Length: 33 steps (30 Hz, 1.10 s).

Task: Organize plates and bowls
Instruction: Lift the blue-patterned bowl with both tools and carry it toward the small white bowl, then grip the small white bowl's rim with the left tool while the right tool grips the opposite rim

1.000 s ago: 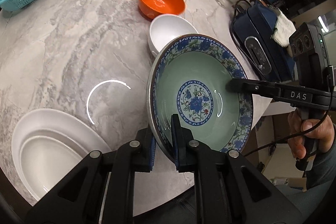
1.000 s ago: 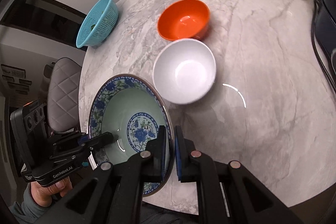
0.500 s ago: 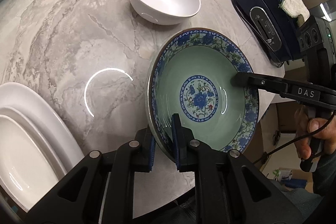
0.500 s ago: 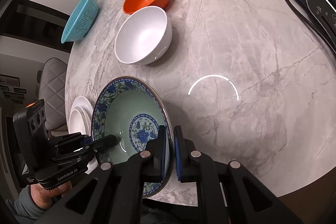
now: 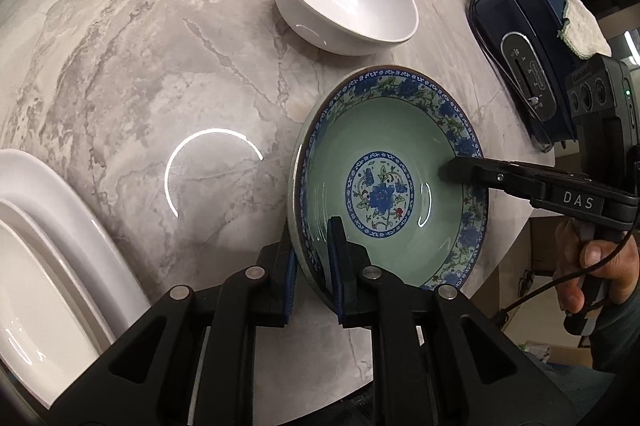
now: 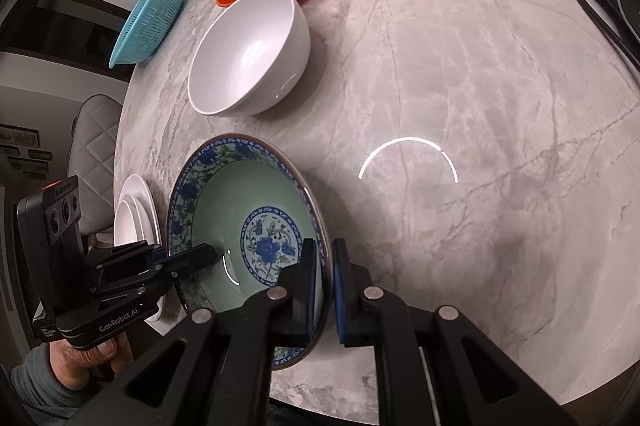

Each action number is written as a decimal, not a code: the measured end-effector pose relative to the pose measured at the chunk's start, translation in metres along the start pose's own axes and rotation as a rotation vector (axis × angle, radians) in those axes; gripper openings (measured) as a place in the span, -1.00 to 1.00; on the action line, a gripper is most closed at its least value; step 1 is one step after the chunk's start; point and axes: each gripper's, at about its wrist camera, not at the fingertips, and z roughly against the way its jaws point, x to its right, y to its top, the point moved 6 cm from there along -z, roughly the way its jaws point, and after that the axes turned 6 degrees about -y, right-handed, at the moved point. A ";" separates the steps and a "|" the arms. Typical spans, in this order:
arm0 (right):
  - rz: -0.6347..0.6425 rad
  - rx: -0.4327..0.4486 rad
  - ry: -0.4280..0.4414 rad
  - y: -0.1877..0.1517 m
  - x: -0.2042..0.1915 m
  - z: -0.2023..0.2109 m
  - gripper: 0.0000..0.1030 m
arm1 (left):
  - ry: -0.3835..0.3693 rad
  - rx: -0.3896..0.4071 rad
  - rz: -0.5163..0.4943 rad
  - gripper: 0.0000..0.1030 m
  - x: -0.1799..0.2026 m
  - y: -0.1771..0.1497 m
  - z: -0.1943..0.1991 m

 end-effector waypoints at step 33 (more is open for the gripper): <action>0.093 -0.073 0.138 0.140 -0.002 -0.025 -0.39 | 0.023 0.032 0.106 -0.59 -0.043 0.167 -0.030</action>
